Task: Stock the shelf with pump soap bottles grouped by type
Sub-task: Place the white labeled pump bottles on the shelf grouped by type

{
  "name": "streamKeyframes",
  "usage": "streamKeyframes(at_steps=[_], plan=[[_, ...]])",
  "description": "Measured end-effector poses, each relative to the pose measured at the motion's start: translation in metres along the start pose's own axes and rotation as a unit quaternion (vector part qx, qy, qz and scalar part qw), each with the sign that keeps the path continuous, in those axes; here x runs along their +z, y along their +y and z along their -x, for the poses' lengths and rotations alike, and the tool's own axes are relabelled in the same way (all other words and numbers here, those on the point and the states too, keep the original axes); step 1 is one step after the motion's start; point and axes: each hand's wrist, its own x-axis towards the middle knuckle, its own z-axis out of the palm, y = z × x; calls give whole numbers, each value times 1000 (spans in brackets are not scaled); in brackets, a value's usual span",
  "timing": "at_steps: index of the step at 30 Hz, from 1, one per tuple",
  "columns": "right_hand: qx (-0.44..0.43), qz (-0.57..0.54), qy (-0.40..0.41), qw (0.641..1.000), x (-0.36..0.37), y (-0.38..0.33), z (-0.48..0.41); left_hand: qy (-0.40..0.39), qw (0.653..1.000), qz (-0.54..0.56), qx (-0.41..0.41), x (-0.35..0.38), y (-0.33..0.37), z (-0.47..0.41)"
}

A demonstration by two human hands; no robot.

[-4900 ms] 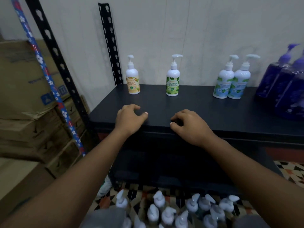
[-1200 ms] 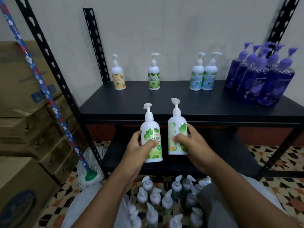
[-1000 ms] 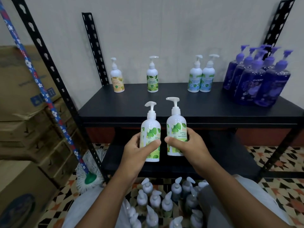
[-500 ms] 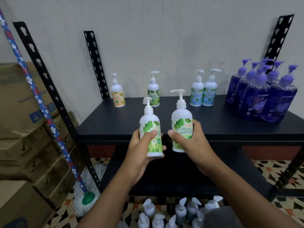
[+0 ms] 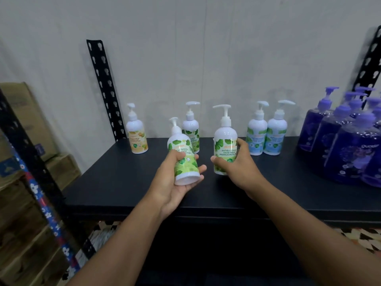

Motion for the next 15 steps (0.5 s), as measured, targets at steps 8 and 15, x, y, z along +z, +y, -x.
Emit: streamKeyframes(at_steps=[8,15], plan=[[-2,55,-8,998,14,26,-45,18,998,-42,53,1,-12,-32],[-31,125,-11,992,23,30,-43,22,997,-34,71,0,-15,-32]])
